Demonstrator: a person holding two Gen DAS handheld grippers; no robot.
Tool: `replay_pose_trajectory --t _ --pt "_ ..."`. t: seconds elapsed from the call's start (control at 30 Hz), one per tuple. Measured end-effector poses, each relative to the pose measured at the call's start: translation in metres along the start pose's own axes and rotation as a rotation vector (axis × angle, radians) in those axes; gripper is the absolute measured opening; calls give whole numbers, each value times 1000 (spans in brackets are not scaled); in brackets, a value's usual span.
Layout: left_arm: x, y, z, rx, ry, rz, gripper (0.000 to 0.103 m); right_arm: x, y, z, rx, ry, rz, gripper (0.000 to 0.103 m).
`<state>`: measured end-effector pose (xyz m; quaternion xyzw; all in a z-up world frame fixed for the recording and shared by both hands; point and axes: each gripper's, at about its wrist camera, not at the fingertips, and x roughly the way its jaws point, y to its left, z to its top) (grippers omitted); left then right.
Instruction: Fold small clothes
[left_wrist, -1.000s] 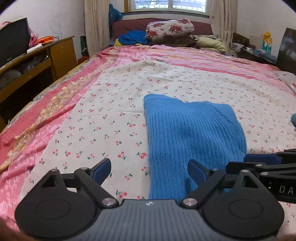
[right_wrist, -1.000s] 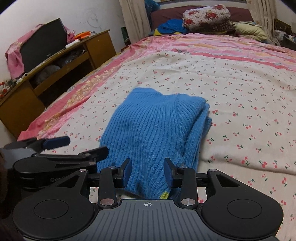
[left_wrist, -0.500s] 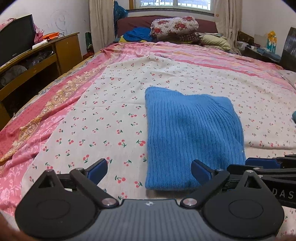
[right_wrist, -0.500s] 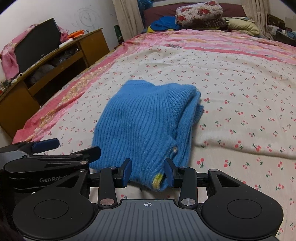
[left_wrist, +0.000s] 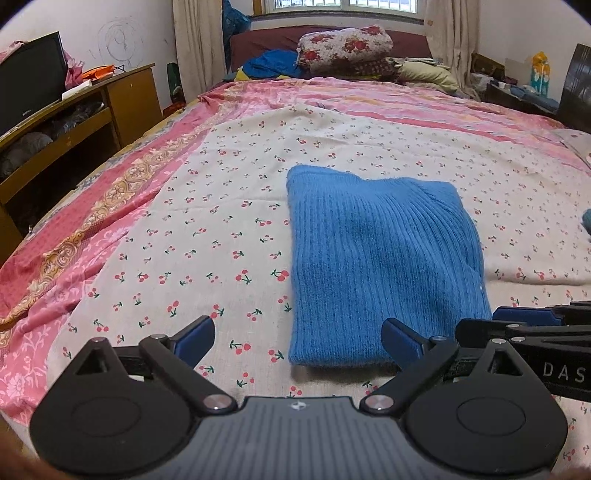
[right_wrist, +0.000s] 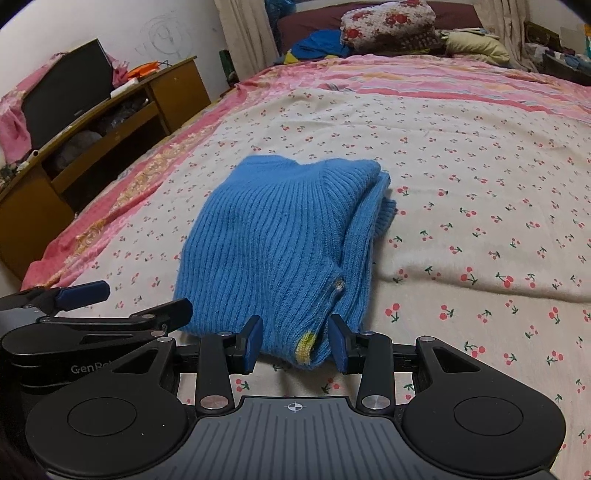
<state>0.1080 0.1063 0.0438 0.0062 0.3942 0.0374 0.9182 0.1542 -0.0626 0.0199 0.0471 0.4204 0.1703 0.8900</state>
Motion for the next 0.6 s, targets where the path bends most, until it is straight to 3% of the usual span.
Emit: replay_pose_trajectory --t 0.6 --pt "1 1 -1 -5 17 1 102 0 0 -1 4 5 3 38"
